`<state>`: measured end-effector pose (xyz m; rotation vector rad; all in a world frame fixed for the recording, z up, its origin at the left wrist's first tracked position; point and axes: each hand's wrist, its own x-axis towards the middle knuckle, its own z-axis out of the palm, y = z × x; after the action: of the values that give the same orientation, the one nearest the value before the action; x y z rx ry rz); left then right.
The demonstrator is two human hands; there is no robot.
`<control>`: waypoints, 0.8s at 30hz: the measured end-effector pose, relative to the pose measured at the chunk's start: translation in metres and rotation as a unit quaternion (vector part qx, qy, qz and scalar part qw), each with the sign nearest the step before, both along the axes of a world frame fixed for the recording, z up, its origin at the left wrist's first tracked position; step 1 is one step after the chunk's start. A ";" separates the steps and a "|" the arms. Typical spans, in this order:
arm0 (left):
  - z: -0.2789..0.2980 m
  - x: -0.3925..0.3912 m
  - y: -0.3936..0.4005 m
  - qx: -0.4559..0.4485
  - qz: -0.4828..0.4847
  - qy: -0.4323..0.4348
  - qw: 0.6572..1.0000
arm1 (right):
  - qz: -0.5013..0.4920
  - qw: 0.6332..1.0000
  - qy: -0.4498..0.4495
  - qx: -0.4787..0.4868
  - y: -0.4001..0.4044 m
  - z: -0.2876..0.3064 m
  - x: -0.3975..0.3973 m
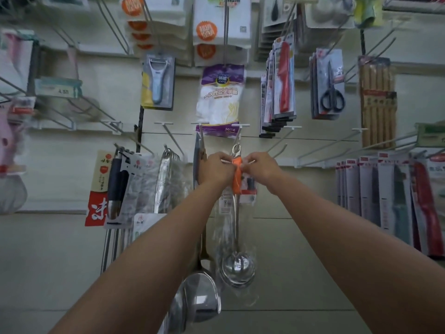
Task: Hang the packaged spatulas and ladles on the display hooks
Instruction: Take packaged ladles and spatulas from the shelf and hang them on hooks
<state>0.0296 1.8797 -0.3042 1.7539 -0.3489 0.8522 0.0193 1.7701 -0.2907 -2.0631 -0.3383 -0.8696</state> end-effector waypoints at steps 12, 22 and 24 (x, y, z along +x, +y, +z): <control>-0.021 0.013 -0.008 0.104 0.085 0.000 0.991 | -0.126 0.985 0.089 -0.076 0.003 -0.023 0.030; -0.090 -0.018 -0.029 0.056 -0.157 0.166 0.972 | -0.047 0.973 0.177 -0.139 -0.029 -0.073 -0.011; -0.104 -0.020 -0.033 0.052 -0.164 0.182 0.968 | -0.048 0.971 0.191 -0.134 -0.036 -0.084 -0.018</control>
<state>0.0098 1.8471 -0.4087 1.8392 -0.4279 0.2719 0.0011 1.7341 -0.3747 -2.4569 -0.1524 -0.4817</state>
